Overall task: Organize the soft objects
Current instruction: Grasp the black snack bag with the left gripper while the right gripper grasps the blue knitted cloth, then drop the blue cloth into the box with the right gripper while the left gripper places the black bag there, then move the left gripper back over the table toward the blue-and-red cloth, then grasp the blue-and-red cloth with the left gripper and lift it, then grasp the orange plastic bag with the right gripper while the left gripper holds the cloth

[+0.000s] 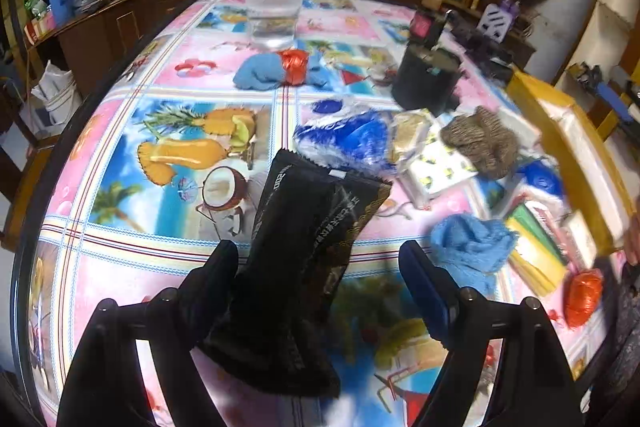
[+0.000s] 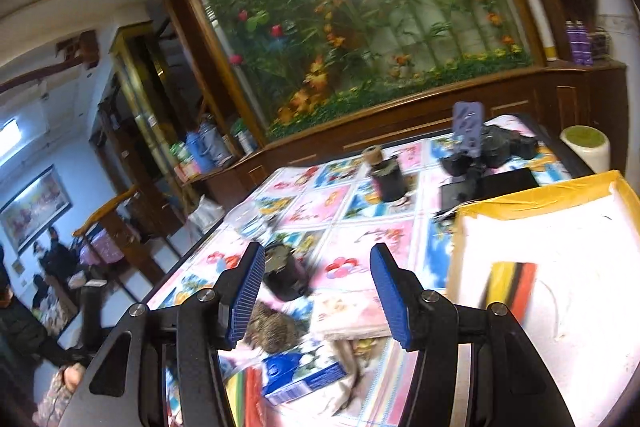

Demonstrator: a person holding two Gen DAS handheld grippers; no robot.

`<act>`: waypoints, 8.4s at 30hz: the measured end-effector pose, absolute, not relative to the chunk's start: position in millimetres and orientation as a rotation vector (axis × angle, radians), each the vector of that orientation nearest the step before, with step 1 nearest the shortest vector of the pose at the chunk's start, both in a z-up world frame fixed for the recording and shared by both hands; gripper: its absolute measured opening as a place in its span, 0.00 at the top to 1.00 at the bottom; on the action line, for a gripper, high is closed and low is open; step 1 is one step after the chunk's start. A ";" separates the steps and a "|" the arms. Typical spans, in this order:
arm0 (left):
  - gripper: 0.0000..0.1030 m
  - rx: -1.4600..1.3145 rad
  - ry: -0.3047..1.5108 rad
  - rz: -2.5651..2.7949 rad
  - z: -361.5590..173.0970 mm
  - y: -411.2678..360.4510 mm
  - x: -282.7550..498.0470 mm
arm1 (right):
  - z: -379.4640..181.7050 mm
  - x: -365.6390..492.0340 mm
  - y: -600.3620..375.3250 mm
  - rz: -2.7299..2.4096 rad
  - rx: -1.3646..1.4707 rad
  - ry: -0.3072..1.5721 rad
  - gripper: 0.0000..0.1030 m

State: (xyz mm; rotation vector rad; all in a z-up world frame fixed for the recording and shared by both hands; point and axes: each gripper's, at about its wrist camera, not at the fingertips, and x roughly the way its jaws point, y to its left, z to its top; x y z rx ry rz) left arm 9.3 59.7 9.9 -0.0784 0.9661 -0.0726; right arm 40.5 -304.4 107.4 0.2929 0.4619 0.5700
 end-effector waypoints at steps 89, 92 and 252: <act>0.54 -0.165 0.754 -0.502 52.9 -140.9 27.6 | 89.3 57.7 -446.3 0.062 0.605 0.489 0.62; 0.54 -0.164 0.783 -0.558 58.5 -173.1 36.2 | 81.9 57.1 -468.3 0.017 0.663 0.507 0.62; 0.70 -0.178 0.747 -0.354 57.6 -11.1 80.9 | 10.9 -69.7 -236.2 0.583 -0.125 0.870 0.69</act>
